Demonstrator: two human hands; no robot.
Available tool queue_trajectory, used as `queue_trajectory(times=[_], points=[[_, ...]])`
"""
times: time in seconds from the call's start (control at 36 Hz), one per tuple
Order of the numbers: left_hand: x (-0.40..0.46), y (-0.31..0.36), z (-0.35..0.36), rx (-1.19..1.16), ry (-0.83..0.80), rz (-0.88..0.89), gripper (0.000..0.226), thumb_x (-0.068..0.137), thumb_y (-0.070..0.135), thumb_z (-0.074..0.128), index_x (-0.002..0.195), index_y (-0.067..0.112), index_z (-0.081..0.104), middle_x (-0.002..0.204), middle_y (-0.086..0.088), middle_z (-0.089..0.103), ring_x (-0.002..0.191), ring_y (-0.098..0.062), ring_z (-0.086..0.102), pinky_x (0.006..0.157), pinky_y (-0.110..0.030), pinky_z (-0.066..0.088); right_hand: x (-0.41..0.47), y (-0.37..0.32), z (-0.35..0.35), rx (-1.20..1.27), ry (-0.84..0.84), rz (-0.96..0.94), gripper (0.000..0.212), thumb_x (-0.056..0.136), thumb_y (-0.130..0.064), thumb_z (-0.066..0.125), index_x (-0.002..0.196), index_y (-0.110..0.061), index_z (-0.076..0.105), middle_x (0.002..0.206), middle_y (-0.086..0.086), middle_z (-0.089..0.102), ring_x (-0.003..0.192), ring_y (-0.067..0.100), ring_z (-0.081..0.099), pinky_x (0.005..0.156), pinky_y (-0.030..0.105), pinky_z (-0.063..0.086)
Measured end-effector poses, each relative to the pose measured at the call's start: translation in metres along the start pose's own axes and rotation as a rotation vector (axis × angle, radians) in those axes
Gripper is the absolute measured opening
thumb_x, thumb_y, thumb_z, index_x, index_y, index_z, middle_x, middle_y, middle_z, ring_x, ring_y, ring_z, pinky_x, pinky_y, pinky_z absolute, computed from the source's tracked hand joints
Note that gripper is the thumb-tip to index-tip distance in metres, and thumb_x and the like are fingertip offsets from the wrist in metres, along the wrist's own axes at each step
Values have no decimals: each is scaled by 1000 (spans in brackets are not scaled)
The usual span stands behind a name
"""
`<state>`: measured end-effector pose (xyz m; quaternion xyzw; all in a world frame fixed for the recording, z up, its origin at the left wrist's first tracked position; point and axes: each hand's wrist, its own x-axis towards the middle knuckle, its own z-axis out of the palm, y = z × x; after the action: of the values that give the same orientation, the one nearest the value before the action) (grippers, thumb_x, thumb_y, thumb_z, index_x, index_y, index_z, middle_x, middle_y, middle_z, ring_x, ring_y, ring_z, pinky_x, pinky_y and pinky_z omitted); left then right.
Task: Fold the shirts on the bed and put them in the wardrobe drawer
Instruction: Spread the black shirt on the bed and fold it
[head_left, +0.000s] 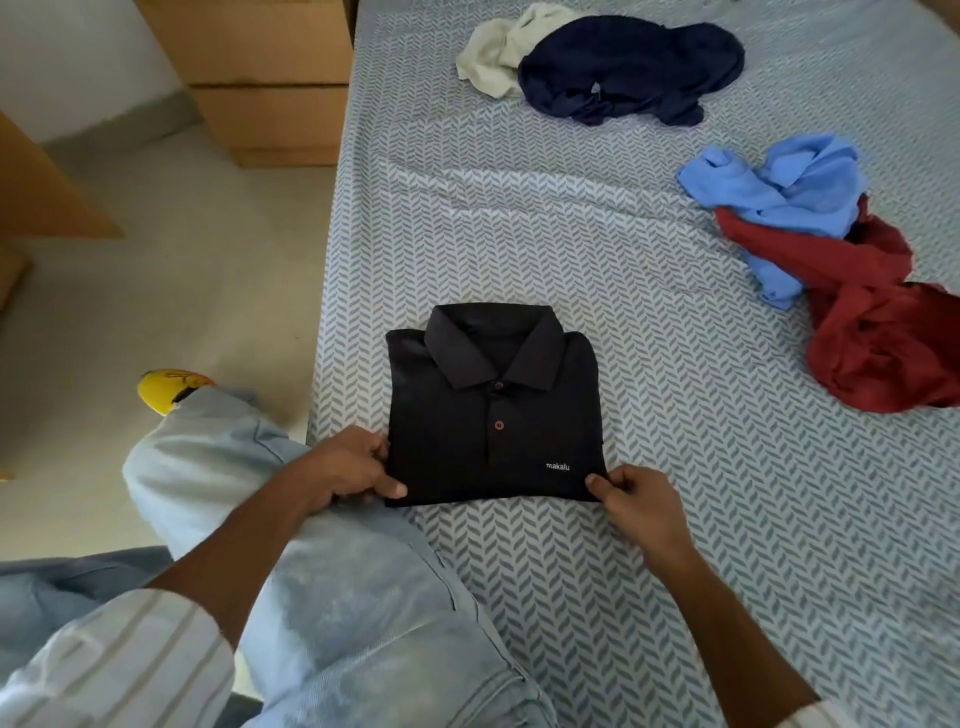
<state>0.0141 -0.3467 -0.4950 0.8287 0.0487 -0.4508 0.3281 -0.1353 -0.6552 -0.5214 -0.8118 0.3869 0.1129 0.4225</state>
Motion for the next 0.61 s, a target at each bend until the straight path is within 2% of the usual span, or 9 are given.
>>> queue_trajectory(times=[0.08, 0.17, 0.25, 0.33, 0.39, 0.44, 0.5, 0.56, 0.61], points=[[0, -3, 2, 53, 32, -19, 24, 69, 4, 88, 84, 5, 68, 57, 0, 70, 52, -15, 64, 47, -23, 46, 3, -4, -6, -87, -48, 38, 32, 86, -35, 74, 66, -13, 61, 62, 2, 65, 61, 17, 62, 68, 37, 52], [2, -2, 2, 53, 76, -39, 31, 73, 22, 88, 87, 4, 69, 66, -6, 74, 59, -21, 71, 58, -31, 52, 9, -19, -17, -138, -7, 2, 22, 84, -41, 76, 85, -23, 64, 78, -7, 68, 80, 13, 63, 76, 32, 48], [10, 6, -2, -12, 278, -6, 35, 72, 45, 85, 78, 13, 70, 65, -5, 74, 63, -22, 72, 64, -38, 61, 23, -41, -24, -91, 31, -25, 33, 82, -45, 77, 101, -24, 60, 92, -9, 66, 92, 13, 59, 87, 31, 44], [15, 16, -7, -24, 504, -1, 40, 73, 55, 80, 94, 22, 71, 90, -1, 73, 90, -23, 69, 83, -36, 56, 45, -59, -23, -7, 6, 9, 54, 75, -55, 77, 110, -15, 66, 102, -1, 71, 101, 19, 65, 99, 41, 50], [19, 25, -9, -39, 545, 0, 50, 72, 60, 78, 101, 21, 70, 99, -3, 72, 100, -25, 66, 91, -37, 54, 57, -71, -21, 85, -13, 32, 60, 69, -59, 78, 100, -8, 71, 96, 9, 74, 93, 26, 71, 92, 48, 56], [25, 34, -8, -42, 544, 0, 51, 69, 65, 78, 86, 18, 71, 88, -4, 72, 92, -26, 68, 86, -39, 56, 63, -85, -19, 159, -57, 41, 49, 71, -52, 81, 85, -7, 70, 90, 11, 75, 85, 26, 73, 85, 45, 60], [31, 44, -4, -34, 506, -17, 56, 69, 67, 77, 77, 12, 69, 81, -7, 71, 85, -28, 68, 78, -37, 57, 69, -95, -15, 210, -97, 43, 35, 74, -45, 83, 84, -13, 72, 86, 2, 77, 82, 19, 73, 82, 40, 61], [38, 49, -1, -75, 457, -50, 74, 59, 74, 77, 94, 9, 71, 93, -11, 72, 90, -30, 70, 78, -39, 59, 74, -101, -13, 232, -121, 53, 32, 72, -42, 86, 87, -17, 75, 85, -1, 77, 80, 16, 74, 81, 38, 61], [58, 43, -2, -158, 415, -62, 101, 38, 80, 74, 108, 8, 70, 102, -12, 72, 93, -30, 70, 79, -42, 61, 81, -103, -12, 266, -151, 83, 34, 70, -37, 89, 92, -14, 76, 87, 1, 78, 80, 18, 75, 80, 38, 62]])
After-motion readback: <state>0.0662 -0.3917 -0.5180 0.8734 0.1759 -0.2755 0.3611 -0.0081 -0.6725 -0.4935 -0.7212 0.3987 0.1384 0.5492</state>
